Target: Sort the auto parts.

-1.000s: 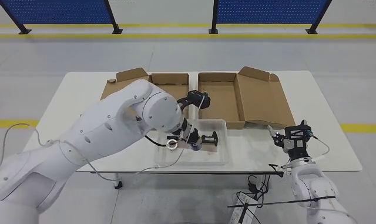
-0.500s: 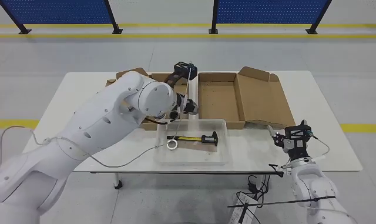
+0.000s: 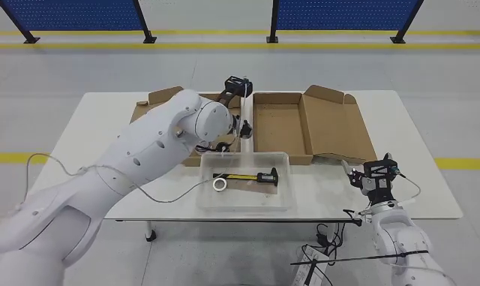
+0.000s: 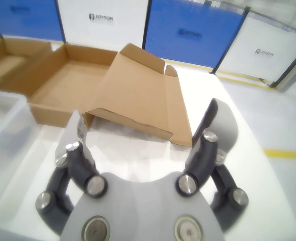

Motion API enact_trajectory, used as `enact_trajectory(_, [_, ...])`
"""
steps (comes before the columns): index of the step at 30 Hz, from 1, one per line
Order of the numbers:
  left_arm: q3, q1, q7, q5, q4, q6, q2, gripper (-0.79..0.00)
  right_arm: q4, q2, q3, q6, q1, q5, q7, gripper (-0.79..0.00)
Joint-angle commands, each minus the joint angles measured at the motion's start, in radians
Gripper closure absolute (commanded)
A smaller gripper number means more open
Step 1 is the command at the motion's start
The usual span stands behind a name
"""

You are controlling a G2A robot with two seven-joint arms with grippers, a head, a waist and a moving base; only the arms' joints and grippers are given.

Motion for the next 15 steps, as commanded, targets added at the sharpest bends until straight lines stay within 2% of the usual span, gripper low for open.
enact_trajectory(1, [0.004, -0.002, 0.010, 0.000, 0.023, 0.004, -0.011, 0.000, 0.000, 0.000, 0.000, 0.000, 0.000, 0.000, 0.000, -0.785])
enact_trajectory(3, [0.006, -0.003, 0.015, -0.002, 0.040, 0.004, -0.019, 0.000, 0.000, 0.000, 0.000, 0.000, 0.000, 0.000, 0.000, -0.785])
enact_trajectory(15, [0.006, -0.003, 0.015, -0.002, 0.040, 0.004, -0.019, 0.000, 0.000, 0.000, 0.000, 0.000, 0.000, 0.000, 0.000, -0.785])
